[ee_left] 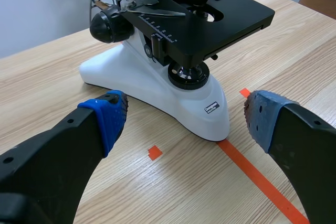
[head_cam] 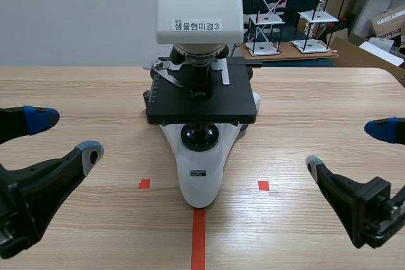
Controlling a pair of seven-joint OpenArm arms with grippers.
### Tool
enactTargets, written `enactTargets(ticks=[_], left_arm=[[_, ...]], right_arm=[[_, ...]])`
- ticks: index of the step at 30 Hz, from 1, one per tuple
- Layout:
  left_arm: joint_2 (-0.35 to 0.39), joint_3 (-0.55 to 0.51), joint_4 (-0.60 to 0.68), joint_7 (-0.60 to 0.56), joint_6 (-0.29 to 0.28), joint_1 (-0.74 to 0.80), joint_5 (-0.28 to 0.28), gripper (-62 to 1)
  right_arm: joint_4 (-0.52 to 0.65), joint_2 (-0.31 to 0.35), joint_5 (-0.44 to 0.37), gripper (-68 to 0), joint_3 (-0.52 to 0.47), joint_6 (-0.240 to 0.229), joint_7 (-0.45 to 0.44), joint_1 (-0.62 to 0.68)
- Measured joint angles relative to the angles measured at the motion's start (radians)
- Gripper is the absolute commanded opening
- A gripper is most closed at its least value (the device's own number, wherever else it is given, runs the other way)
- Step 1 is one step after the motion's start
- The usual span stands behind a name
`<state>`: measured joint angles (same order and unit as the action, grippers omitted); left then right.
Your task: Point at the eyepiece
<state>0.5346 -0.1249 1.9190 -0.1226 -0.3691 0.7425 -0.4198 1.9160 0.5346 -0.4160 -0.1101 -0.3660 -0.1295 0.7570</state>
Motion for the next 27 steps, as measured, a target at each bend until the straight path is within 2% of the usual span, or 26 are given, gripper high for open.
enactTargets(ticks=[27], left_arm=[[0.000,0.000,0.000,0.003,0.000,0.000,0.000,-13.1]], right_arm=[[0.000,0.000,0.000,-6.7,0.000,0.000,-0.054,0.000]])
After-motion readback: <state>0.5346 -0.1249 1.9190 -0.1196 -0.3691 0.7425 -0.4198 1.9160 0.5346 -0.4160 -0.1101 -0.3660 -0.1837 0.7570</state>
